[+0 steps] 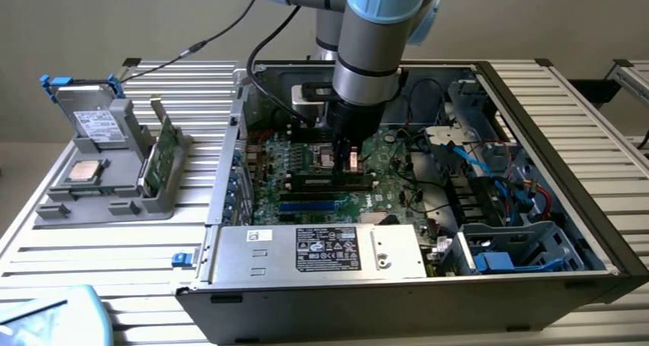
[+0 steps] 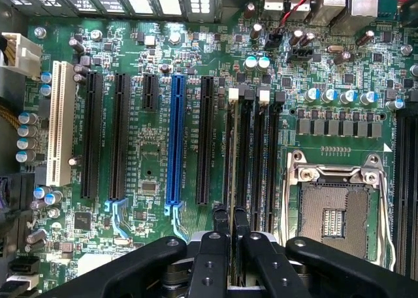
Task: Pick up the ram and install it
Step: 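Insert the ram into the slot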
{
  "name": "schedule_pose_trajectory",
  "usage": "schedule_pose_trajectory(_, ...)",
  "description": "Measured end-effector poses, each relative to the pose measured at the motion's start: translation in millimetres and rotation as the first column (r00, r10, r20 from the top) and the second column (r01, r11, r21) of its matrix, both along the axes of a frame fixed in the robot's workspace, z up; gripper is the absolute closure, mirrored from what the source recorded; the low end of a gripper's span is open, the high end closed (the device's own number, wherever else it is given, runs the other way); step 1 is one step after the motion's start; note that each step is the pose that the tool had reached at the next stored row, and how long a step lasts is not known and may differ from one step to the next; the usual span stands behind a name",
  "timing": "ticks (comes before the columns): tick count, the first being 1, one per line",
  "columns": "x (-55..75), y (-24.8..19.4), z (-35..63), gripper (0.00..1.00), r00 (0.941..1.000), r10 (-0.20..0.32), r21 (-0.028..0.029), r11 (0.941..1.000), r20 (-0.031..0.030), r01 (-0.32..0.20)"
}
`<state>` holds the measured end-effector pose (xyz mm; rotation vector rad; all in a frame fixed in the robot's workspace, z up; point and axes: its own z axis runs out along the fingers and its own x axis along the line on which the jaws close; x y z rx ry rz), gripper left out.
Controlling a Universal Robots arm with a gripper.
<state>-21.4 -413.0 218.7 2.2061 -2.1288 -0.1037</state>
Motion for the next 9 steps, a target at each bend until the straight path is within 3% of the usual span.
schedule_pose_trajectory(4, 0.0, 0.0, 0.0, 0.78, 1.0, 0.0, 0.0, 1.0, 0.0, 0.0)
schedule_pose_trajectory(8, 0.0, 0.0, 0.0, 0.55, 1.0, 0.0, 0.0, 1.0, 0.0, 0.0)
schedule_pose_trajectory(9, 0.0, 0.0, 0.0, 0.55, 1.0, 0.0, 0.0, 1.0, 0.0, 0.0)
